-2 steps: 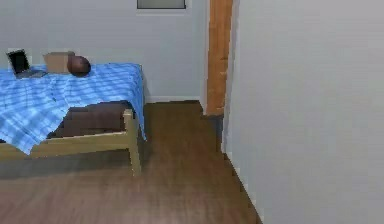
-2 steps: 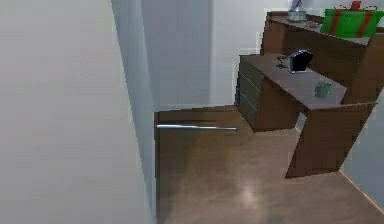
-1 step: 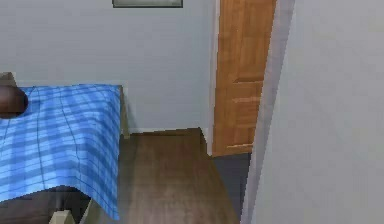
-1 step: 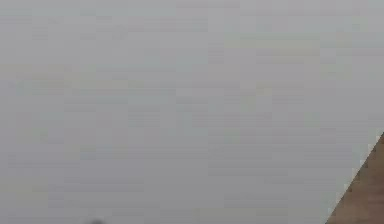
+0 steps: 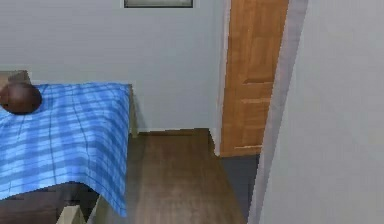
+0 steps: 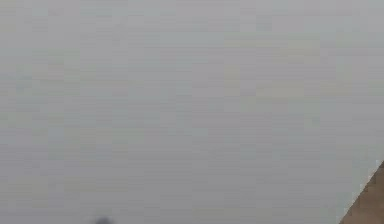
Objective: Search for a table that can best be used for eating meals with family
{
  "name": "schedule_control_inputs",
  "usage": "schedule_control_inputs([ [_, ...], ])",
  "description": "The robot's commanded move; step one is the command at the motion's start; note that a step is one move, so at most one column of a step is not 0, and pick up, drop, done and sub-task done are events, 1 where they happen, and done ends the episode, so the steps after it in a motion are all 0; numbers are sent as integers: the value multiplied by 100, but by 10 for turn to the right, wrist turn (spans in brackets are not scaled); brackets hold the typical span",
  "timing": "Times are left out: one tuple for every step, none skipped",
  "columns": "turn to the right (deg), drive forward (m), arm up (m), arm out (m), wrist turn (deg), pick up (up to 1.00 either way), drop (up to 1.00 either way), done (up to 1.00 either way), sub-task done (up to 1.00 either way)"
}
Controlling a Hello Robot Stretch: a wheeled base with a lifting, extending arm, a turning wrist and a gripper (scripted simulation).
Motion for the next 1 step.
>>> schedule_control_inputs([
  [0,100,0,0,0,0,0,0,0],
])
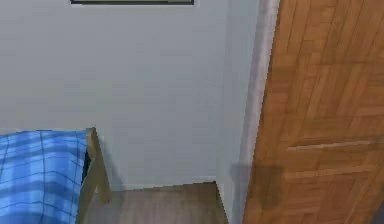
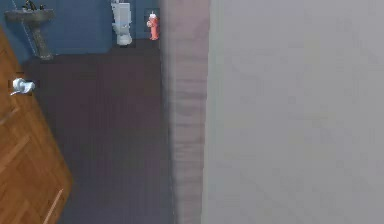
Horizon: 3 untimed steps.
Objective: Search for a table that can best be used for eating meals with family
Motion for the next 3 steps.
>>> schedule_control_inputs([
  [0,20,0,0,0,0,0,0,0],
  [-450,0,0,0,0,0,0,0,0],
  [-450,0,0,0,0,0,0,0,0],
])
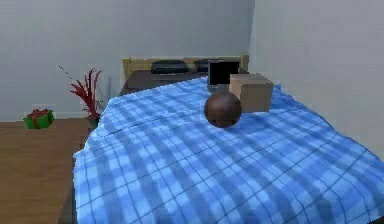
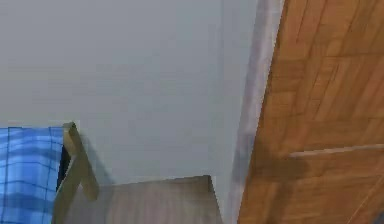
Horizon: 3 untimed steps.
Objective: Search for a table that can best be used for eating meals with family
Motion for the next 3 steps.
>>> schedule_control_inputs([
  [-450,0,0,0,0,0,0,0,0],
  [-390,0,0,0,0,0,0,0,0],
  [0,10,0,0,0,0,0,0,0],
])
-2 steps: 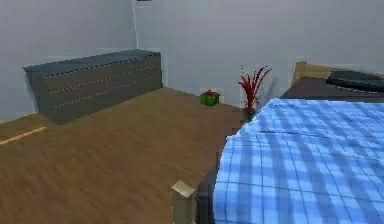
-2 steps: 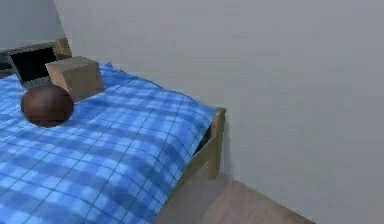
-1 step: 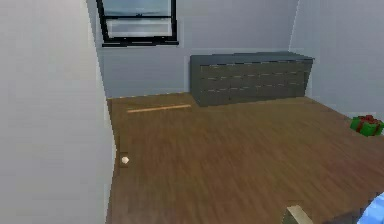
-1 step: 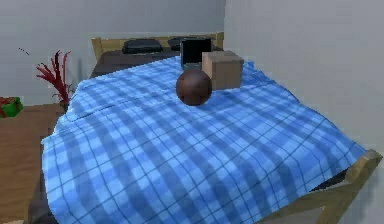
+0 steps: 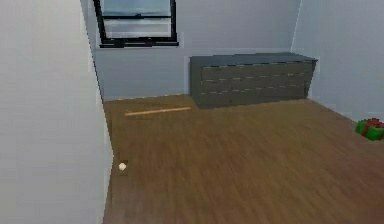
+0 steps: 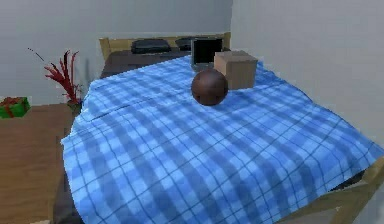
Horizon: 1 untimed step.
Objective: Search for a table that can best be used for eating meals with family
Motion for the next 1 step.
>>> schedule_control_inputs([
  [-450,0,0,0,0,0,0,0,0],
])
